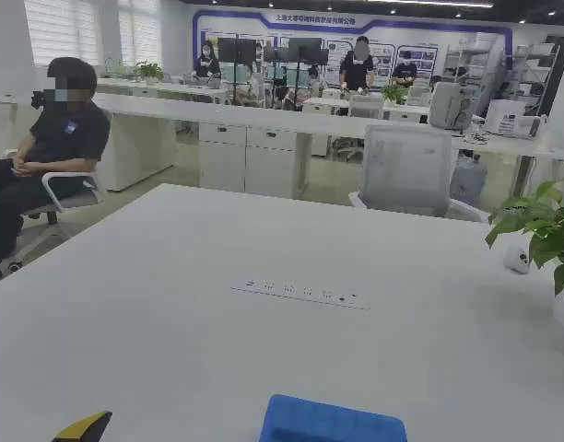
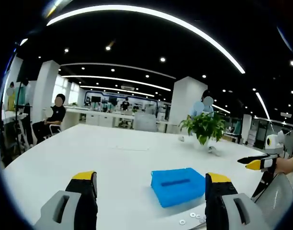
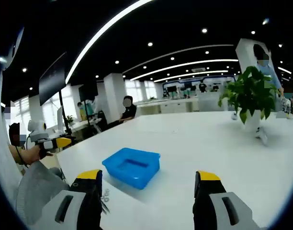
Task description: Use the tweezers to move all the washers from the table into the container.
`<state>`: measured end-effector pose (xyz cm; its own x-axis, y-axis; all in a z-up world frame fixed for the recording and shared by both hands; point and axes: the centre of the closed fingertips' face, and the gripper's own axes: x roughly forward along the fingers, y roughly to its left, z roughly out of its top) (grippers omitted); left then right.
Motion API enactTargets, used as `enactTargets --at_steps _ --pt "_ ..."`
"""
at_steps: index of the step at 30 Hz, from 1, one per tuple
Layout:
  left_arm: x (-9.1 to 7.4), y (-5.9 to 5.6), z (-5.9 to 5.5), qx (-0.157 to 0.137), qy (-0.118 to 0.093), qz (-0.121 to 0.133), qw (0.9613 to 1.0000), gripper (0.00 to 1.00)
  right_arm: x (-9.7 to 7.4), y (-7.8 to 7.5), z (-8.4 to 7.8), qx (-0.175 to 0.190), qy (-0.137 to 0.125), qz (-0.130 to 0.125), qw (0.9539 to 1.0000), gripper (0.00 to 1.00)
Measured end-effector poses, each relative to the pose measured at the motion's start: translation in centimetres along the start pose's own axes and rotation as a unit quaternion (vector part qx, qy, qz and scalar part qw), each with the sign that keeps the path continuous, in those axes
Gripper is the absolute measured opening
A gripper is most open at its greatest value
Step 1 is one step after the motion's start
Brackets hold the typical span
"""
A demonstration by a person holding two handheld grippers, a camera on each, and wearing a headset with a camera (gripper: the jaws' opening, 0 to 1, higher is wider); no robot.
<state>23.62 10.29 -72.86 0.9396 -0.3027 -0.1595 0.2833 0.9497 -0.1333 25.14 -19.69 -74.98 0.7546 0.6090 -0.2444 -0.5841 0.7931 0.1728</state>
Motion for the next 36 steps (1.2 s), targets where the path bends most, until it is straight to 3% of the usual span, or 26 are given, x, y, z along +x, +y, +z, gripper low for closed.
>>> enactTargets --at_steps 36 --pt "0.03 0.13 -0.54 0.006 0.016 0.003 0.9999 0.91 -0.07 -0.28 -0.20 0.004 0.003 -0.001 1.0000 0.76"
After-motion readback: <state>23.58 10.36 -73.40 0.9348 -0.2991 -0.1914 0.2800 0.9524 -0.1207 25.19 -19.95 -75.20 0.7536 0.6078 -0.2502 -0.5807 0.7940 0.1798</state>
